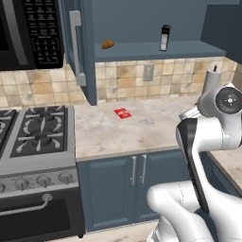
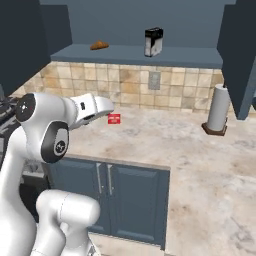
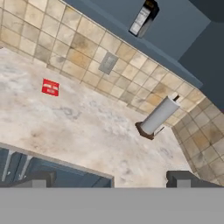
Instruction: Pick the cereal and yogurt from the counter and place them in the cabinets closest to them.
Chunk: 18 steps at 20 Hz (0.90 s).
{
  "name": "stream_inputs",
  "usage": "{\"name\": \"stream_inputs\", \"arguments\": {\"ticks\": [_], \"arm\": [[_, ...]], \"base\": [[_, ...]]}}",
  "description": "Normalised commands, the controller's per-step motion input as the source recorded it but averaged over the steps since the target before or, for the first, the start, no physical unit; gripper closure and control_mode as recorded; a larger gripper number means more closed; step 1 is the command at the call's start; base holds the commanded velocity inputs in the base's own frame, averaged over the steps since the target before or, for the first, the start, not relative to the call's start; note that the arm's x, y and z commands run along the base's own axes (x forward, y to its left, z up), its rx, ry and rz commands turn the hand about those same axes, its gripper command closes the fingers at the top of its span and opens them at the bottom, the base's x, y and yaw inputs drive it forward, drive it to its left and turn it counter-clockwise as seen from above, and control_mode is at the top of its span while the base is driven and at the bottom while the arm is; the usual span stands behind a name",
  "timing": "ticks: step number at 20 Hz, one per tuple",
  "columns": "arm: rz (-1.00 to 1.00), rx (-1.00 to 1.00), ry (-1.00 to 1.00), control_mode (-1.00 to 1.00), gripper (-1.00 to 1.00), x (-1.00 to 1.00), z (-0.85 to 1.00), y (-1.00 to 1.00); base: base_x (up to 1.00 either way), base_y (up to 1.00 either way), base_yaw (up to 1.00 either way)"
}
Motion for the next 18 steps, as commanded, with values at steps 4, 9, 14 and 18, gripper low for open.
{"name": "stream_inputs", "arguments": {"ticks": [4, 9, 14, 18], "arm": [[0.00, 0.00, 0.00, 1.00, -1.00, 0.00, 0.00, 0.00], [0.00, 0.00, 0.00, 1.00, -1.00, 0.00, 0.00, 0.00], [0.00, 0.00, 0.00, 1.00, -1.00, 0.00, 0.00, 0.00], [0.00, 0.00, 0.00, 1.00, -1.00, 0.00, 0.00, 0.00]], "base": [[-0.54, 0.00, 0.00], [-0.39, 0.00, 0.00], [-0.18, 0.12, 0.01], [-0.11, 0.45, 0.00]]}}
